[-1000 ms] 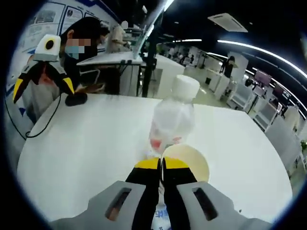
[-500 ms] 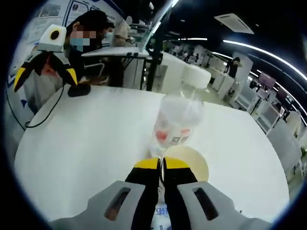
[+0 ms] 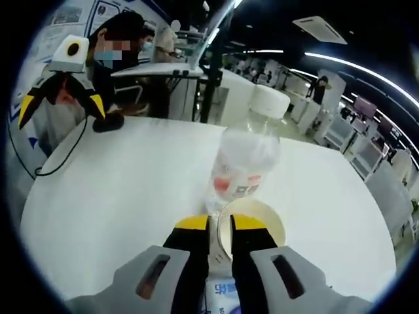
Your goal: Arrange the tabletop items into an orderly group along one side of the table until the central work area is clear of visible clutter.
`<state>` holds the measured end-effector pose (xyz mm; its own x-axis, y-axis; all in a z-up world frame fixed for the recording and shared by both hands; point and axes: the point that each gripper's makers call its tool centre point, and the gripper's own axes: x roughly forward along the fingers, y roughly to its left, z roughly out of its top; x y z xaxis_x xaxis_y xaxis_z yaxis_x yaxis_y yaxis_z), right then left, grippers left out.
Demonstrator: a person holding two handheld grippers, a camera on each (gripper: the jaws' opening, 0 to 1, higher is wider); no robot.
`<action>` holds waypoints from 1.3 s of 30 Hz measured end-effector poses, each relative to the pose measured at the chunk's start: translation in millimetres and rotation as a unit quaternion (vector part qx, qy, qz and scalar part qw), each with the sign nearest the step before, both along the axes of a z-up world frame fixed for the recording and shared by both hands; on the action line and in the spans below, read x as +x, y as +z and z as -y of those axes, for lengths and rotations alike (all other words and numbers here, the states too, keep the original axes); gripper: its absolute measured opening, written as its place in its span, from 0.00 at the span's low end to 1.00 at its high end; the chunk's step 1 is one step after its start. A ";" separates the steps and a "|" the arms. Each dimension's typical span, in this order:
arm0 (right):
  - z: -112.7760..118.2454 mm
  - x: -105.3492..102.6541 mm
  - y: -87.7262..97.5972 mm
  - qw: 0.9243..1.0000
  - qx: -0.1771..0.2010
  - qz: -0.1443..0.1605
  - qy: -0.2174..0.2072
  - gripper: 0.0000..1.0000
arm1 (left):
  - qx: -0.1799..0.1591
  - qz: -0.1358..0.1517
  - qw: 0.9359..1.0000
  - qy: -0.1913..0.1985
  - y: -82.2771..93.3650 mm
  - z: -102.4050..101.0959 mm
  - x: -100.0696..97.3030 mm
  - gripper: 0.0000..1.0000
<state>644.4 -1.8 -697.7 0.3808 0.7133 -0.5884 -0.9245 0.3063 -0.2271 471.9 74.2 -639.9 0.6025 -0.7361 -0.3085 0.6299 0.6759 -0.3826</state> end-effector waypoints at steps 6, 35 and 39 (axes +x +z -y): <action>-1.2 0.3 4.8 1.000 0.004 0.003 0.001 0.14 | 0.001 0.003 1.000 0.000 1.5 0.0 1.5 0.90; 20.2 -12.4 46.0 0.999 0.042 0.012 -0.025 0.36 | 0.018 0.021 0.999 -0.022 15.8 4.7 9.7 0.91; 24.9 -14.5 51.3 0.998 0.051 0.010 -0.031 0.40 | 0.024 0.021 0.999 -0.027 17.4 5.3 11.6 0.92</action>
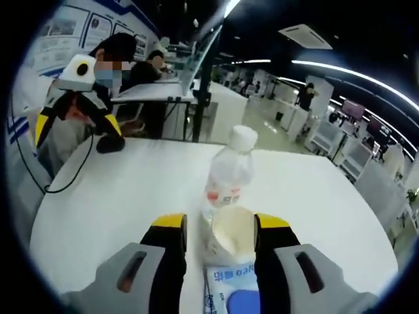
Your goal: Arrange the tabletop items into an orderly group along one side of the table until the central work area is clear of visible clutter.
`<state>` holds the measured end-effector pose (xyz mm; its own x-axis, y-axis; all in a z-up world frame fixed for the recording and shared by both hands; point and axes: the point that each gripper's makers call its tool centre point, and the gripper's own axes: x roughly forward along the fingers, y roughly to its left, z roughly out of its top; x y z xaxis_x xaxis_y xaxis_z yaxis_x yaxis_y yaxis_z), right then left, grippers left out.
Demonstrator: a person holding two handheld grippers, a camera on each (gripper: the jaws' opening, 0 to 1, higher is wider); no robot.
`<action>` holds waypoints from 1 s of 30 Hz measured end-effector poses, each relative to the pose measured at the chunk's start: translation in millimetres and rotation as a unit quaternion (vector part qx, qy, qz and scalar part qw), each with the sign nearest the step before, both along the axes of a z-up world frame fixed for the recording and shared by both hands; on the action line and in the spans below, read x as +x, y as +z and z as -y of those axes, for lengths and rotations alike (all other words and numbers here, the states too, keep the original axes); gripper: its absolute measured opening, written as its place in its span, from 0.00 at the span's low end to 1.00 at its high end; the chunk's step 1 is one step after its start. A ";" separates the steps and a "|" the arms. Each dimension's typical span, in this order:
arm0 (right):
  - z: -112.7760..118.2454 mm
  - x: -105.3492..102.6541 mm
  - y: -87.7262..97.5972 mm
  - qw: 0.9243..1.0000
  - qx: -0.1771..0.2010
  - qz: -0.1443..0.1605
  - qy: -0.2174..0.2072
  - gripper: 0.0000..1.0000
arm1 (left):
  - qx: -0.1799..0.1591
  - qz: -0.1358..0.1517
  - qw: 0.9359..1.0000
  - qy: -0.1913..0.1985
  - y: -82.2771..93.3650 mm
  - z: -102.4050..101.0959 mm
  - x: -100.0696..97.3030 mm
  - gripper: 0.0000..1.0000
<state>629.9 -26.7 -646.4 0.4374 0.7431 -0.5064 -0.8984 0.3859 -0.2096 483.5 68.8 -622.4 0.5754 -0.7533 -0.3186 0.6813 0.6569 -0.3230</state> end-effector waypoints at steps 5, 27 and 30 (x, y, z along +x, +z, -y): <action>10.9 -4.9 10.2 1.000 0.010 0.001 -0.013 0.45 | 0.009 0.003 1.000 -0.008 3.3 0.8 4.3 0.93; 98.5 -38.4 50.1 0.993 0.051 0.009 -0.102 0.58 | 0.024 0.010 0.999 -0.038 19.6 14.9 18.8 0.94; 109.8 -45.3 58.4 0.992 0.059 0.012 -0.113 0.59 | 0.026 0.012 0.999 -0.041 23.3 16.3 18.7 0.95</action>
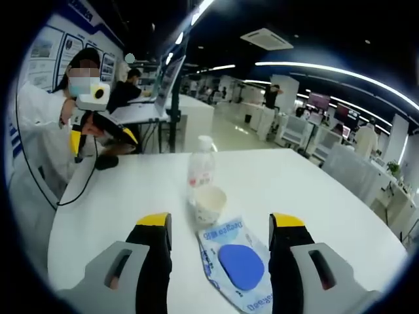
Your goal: Arrange the tabletop items into an orderly group along one side of the table until the central work area is clear of visible clutter.
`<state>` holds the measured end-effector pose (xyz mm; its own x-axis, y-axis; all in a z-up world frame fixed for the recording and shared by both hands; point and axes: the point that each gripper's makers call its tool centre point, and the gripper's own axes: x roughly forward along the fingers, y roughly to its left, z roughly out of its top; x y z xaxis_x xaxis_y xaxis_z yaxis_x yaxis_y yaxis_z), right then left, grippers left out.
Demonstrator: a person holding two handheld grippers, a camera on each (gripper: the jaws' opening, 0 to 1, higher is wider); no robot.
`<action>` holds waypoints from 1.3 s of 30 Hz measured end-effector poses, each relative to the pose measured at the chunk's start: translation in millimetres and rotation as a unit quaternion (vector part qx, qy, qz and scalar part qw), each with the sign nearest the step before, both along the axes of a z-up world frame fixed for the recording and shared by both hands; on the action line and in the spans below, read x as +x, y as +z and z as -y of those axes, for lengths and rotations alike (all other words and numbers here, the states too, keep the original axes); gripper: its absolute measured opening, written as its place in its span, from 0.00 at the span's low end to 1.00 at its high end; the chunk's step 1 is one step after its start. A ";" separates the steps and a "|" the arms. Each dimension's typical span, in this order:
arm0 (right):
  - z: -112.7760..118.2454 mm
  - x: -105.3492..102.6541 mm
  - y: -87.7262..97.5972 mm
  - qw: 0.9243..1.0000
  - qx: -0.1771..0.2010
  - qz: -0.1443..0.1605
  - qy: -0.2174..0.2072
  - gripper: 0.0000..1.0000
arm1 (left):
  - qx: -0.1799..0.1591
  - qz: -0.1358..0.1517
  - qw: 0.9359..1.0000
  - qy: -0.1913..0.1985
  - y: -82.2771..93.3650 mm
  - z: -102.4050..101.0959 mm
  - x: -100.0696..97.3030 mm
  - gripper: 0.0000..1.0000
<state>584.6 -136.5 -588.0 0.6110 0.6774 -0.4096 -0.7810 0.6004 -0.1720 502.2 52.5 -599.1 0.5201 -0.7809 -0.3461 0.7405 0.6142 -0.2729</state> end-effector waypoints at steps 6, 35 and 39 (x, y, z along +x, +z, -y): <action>25.0 -15.7 14.5 1.000 0.008 0.009 -0.027 0.61 | 0.007 0.006 1.000 -0.008 7.0 6.4 -5.4 0.95; 169.6 -198.5 12.8 0.976 0.038 -0.020 -0.212 0.72 | 0.033 -0.002 0.999 -0.020 5.9 0.6 -43.7 1.00; 175.8 -219.2 10.4 0.973 0.039 -0.024 -0.227 0.73 | 0.034 0.002 0.999 -0.021 9.0 -1.4 -49.5 1.00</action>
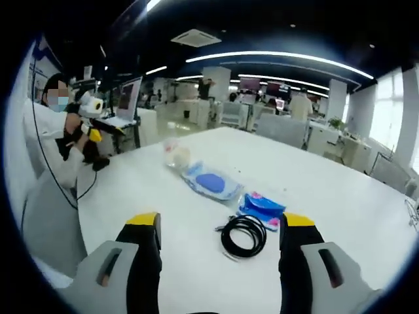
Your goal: Arrange the tabletop items into an orderly group along one side of the table until the central work area is clear of visible clutter.
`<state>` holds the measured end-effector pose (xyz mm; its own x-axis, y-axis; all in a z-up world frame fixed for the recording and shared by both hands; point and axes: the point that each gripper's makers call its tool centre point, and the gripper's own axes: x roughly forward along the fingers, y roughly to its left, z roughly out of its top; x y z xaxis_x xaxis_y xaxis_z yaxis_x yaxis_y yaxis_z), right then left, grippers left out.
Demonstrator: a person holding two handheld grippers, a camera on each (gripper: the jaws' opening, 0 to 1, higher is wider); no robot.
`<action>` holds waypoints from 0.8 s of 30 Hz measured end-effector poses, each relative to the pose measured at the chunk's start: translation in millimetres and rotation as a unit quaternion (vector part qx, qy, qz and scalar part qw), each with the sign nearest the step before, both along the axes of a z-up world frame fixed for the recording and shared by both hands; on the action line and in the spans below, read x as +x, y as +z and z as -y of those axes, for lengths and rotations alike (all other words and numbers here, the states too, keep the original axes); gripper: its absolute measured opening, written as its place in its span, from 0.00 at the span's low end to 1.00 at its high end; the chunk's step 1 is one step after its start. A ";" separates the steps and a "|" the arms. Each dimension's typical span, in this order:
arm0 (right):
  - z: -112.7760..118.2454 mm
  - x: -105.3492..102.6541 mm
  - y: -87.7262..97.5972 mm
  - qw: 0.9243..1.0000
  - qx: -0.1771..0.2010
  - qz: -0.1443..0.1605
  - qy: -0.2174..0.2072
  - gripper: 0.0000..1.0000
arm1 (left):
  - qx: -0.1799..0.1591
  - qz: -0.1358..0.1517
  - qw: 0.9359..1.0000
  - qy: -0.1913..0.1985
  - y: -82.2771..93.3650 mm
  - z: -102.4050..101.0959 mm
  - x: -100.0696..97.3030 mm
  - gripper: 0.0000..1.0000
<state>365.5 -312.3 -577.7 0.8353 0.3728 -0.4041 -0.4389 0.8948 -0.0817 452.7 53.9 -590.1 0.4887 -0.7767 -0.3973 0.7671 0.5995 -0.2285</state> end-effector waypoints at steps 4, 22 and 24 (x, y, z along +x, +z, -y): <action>5.5 -16.9 -6.4 1.000 0.004 -0.007 -0.017 0.74 | 0.005 0.001 1.000 -0.004 1.8 -1.6 -7.2 1.00; 16.9 -58.6 -7.7 0.998 0.008 -0.011 -0.061 0.74 | 0.003 -0.001 1.000 -0.006 4.8 -3.5 -28.0 1.00; 17.2 -59.0 -8.4 0.998 0.007 -0.012 -0.062 0.74 | 0.005 -0.001 1.000 -0.006 3.6 -3.6 -29.0 1.00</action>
